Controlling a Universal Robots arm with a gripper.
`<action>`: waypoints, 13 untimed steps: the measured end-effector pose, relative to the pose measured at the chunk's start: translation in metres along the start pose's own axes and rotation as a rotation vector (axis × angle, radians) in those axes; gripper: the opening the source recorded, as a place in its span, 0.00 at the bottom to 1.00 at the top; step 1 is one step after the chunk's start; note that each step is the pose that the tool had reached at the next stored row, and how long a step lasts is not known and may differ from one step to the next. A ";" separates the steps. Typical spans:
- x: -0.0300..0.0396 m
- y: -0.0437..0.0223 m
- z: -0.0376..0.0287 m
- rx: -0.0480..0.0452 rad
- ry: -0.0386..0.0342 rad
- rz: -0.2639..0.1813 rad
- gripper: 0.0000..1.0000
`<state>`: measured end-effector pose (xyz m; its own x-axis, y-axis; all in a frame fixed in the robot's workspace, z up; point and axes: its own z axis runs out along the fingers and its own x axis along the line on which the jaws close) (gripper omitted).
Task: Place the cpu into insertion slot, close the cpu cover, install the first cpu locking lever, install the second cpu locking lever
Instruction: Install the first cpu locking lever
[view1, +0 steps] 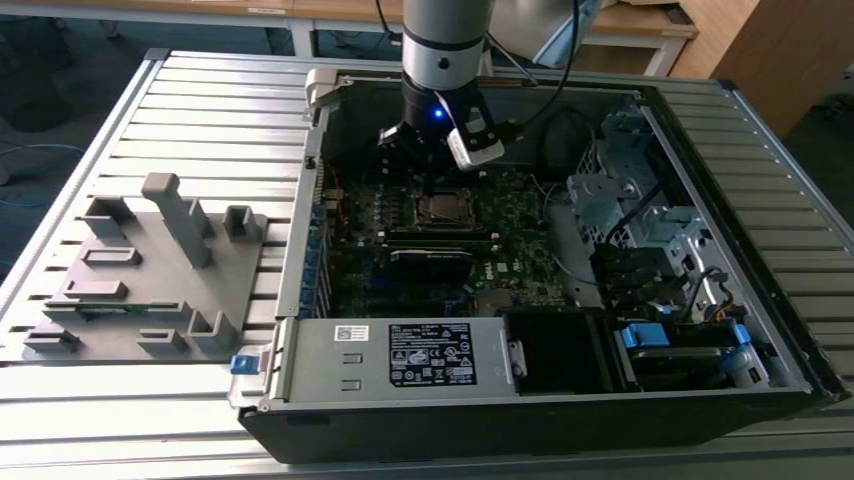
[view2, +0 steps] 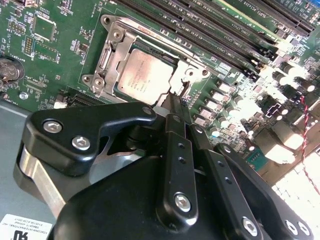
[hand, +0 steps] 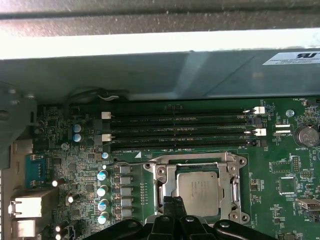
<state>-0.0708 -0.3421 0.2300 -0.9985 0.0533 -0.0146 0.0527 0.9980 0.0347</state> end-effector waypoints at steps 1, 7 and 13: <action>0.0000 0.0000 -0.0003 0.0000 0.0000 0.000 0.10; 0.0000 0.0001 -0.0019 -0.0001 0.0000 0.000 0.10; 0.0001 0.0002 -0.0039 -0.0002 -0.0001 0.000 0.10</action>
<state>-0.0710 -0.3420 0.2339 -0.9985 0.0532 -0.0146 0.0527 0.9980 0.0349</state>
